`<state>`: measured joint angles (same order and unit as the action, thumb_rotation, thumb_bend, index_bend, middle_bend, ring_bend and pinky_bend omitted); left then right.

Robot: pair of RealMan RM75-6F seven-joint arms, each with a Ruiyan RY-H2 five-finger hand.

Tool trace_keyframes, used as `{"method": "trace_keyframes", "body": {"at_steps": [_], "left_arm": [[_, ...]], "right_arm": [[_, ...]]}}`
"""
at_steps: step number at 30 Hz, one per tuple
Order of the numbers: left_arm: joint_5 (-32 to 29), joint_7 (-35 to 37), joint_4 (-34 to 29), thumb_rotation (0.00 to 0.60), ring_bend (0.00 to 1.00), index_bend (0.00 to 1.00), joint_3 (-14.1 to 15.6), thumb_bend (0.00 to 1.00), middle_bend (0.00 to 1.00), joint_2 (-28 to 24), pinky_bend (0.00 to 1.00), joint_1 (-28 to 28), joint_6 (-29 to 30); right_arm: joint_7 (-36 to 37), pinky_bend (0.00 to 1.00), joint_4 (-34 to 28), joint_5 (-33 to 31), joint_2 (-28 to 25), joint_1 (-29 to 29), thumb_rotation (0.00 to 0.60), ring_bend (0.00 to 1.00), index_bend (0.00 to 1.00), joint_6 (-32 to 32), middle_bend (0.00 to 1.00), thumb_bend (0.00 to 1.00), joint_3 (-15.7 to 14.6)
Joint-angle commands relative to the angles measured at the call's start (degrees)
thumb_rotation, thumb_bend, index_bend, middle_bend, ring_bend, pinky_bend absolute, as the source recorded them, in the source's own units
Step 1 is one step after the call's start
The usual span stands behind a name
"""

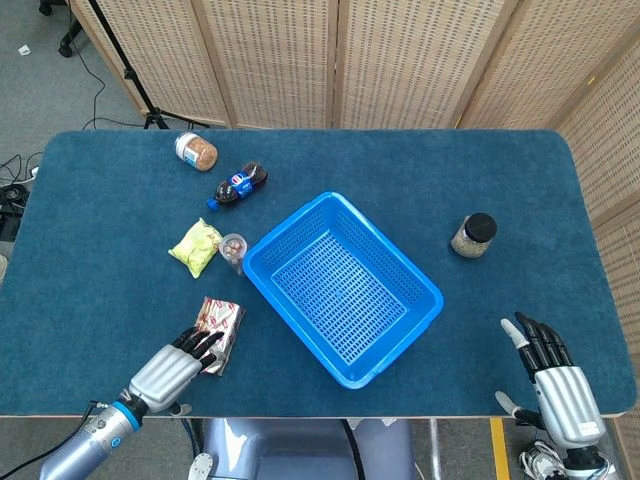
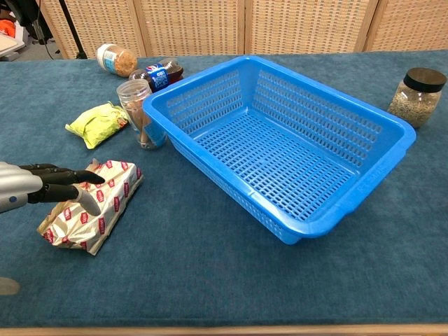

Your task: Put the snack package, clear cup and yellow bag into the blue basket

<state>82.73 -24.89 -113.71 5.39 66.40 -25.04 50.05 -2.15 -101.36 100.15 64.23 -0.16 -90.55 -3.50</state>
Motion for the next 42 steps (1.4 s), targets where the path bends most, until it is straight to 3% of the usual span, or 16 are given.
{"method": "trace_keyframes", "body": {"at_steps": [1, 10, 19, 31, 42], "left_arm": [[-0.99, -1.39, 0.63, 0.6, 0.0, 0.22, 0.42, 0.06, 0.0, 0.67, 0.02, -0.91, -1.23], [-6.69, -5.42, 3.3, 0.6, 0.0, 0.22, 0.76, 0.07, 0.0, 3.02, 0.02, -3.73, -4.86], [-8.25, -6.34, 3.17, 0.6, 0.0, 0.22, 1.74, 0.07, 0.0, -0.81, 0.02, -4.37, -3.09], [-2.65, -1.31, 4.07, 0.6, 0.0, 0.22, 4.26, 0.08, 0.0, -8.7, 0.02, -3.39, -0.48], [4.68, 6.13, 3.94, 0.6, 0.0, 0.22, 4.4, 0.08, 0.0, -7.2, 0.02, -3.49, 0.3]], "right_arm": [[0.01, 0.06, -0.01, 0.03, -0.02, 0.01, 0.6, 0.0, 0.0, 0.03, 0.0, 0.21, 0.0], [0.48, 0.06, -0.02, -0.12, -0.24, -0.13, 0.6, 0.0, 0.0, -0.23, 0.0, 0.21, 0.16], [0.57, 0.06, 0.04, -0.23, -0.25, -0.13, 0.6, 0.0, 0.0, -0.08, 0.0, 0.21, 0.23], [-0.32, 0.06, -0.12, -0.02, 0.12, -0.06, 0.6, 0.0, 0.0, 0.46, 0.0, 0.21, 0.07], [-0.56, 0.06, -0.16, 0.02, 0.22, -0.13, 0.6, 0.0, 0.0, 0.42, 0.0, 0.21, 0.11]]}}
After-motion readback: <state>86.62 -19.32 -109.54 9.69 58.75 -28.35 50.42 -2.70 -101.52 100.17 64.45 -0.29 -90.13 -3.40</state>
